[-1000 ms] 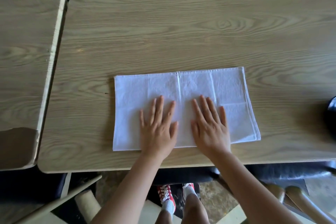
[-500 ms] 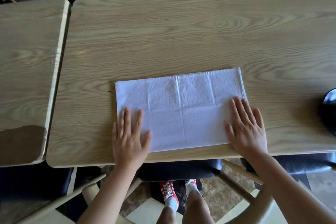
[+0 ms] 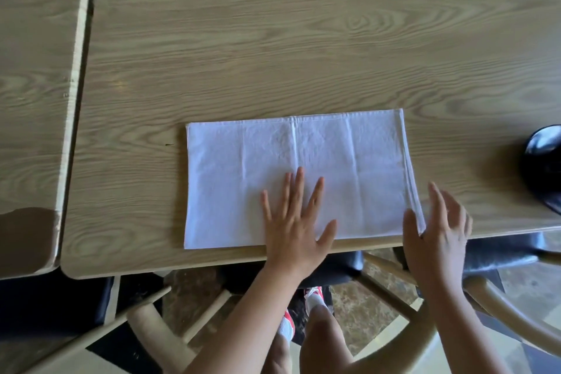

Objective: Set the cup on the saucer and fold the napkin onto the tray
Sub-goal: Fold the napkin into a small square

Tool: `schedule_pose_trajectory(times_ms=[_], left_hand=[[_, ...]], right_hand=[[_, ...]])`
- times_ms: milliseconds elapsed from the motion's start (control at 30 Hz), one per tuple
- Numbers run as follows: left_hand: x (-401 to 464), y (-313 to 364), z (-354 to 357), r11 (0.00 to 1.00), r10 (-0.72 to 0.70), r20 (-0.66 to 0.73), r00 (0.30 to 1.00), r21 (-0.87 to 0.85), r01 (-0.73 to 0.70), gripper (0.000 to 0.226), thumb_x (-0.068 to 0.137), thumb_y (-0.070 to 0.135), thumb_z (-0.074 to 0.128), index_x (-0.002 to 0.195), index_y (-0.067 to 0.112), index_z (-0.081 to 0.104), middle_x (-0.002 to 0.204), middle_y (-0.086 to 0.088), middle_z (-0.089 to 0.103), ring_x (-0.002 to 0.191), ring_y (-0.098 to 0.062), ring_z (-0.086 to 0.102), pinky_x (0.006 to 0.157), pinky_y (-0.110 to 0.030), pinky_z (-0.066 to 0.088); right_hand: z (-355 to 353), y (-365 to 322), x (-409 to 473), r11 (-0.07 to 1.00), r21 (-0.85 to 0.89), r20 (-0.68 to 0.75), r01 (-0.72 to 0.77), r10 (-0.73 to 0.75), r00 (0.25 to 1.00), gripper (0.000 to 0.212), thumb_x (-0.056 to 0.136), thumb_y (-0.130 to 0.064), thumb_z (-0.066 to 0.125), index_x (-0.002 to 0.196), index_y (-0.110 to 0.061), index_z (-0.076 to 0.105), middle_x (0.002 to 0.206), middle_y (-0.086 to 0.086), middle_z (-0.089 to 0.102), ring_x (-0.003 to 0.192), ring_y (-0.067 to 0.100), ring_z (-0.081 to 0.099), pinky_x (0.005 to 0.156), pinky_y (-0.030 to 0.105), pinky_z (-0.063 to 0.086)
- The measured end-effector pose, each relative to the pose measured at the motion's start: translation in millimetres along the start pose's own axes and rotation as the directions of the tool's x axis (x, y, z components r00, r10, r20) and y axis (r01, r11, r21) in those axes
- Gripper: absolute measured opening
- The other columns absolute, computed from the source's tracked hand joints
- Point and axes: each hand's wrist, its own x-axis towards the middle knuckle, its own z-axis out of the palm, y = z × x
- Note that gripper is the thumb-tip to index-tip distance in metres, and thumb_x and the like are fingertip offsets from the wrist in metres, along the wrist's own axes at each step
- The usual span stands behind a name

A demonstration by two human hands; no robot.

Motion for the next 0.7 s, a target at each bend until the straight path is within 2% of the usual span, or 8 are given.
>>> schedule_pose_trajectory(times_ms=[67,200,333,433,500,600,633,700], left_hand=[[-1,0,6,0.998,-0.009,0.018,1.000,0.055,0.008,0.068,0.086,0.056,0.030,0.147,0.028,0.015,0.157,-0.008,0.010,0.144,-0.026,0.006,0.108,-0.060,0.006],[0,1,8,0.998,-0.008,0.009,1.000,0.068,0.008,0.070,0.083,0.055,0.034,0.146,0.028,0.018,0.156,-0.008,0.011,0.144,-0.025,0.008,0.109,-0.060,0.007],[0,1,7,0.998,-0.008,0.006,1.000,0.068,0.007,0.069,0.083,0.055,0.035,0.146,0.028,0.021,0.155,-0.008,0.015,0.143,-0.026,0.012,0.109,-0.059,0.008],[0,0,6,0.999,-0.003,0.018,1.000,0.045,0.002,0.069,0.083,0.055,0.036,0.145,0.028,0.022,0.155,-0.008,0.015,0.143,-0.025,0.011,0.109,-0.060,0.008],[1,-1,6,1.000,0.000,0.021,1.000,0.022,0.000,0.069,0.084,0.057,0.033,0.146,0.029,0.020,0.156,-0.007,0.013,0.144,-0.023,0.006,0.110,-0.059,0.005],[1,2,-2,0.981,-0.022,-0.051,0.998,-0.193,0.012,0.066,0.086,0.056,0.027,0.145,0.026,0.022,0.155,-0.001,0.017,0.143,-0.014,0.004,0.113,-0.049,-0.002],[3,5,-11,0.948,-0.029,-0.098,0.995,-0.317,-0.003,0.064,0.086,0.052,0.030,0.142,0.022,0.031,0.152,-0.001,0.029,0.142,-0.012,0.014,0.114,-0.043,0.003],[18,9,-35,0.826,-0.112,-0.180,0.977,-0.563,-0.009,0.056,0.082,0.049,0.039,0.124,0.016,0.056,0.128,0.002,0.059,0.124,-0.008,0.044,0.107,-0.029,0.027]], right_hand=[[-5,-1,-3,0.993,0.043,0.054,-0.114,0.112,0.992,0.061,0.083,-0.041,0.037,0.132,-0.006,0.044,0.127,0.021,0.049,0.118,0.037,0.039,0.101,0.047,0.031],[-9,-6,0,0.957,0.153,0.109,-0.248,0.233,0.966,0.037,0.087,-0.019,0.057,0.122,-0.008,0.054,0.112,0.016,0.055,0.107,0.036,0.050,0.091,0.042,0.039],[-14,-9,8,0.836,0.355,0.184,-0.419,0.377,0.908,0.028,0.086,-0.024,0.058,0.110,-0.009,0.063,0.094,0.006,0.065,0.090,0.024,0.059,0.076,0.032,0.041],[-20,-15,12,0.740,0.500,0.188,-0.450,0.414,0.891,0.019,0.085,-0.019,0.059,0.096,-0.008,0.070,0.073,0.000,0.065,0.068,0.017,0.056,0.069,0.030,0.043],[-26,-22,12,0.708,0.563,0.170,-0.425,0.405,0.899,0.014,0.085,-0.016,0.060,0.091,-0.010,0.070,0.068,-0.003,0.063,0.062,0.012,0.053,0.064,0.027,0.043],[-36,-38,11,0.675,0.646,0.157,-0.358,0.342,0.927,0.009,0.084,-0.015,0.063,0.086,-0.010,0.070,0.071,0.001,0.066,0.065,0.013,0.056,0.064,0.026,0.045],[-39,-45,10,0.675,0.661,0.149,-0.326,0.308,0.940,0.008,0.084,-0.015,0.064,0.084,-0.010,0.069,0.072,0.003,0.067,0.067,0.014,0.058,0.066,0.028,0.047],[-40,-60,9,0.701,0.668,0.127,-0.251,0.224,0.966,0.005,0.083,-0.013,0.065,0.079,-0.013,0.069,0.072,0.002,0.068,0.067,0.011,0.058,0.066,0.022,0.046]])
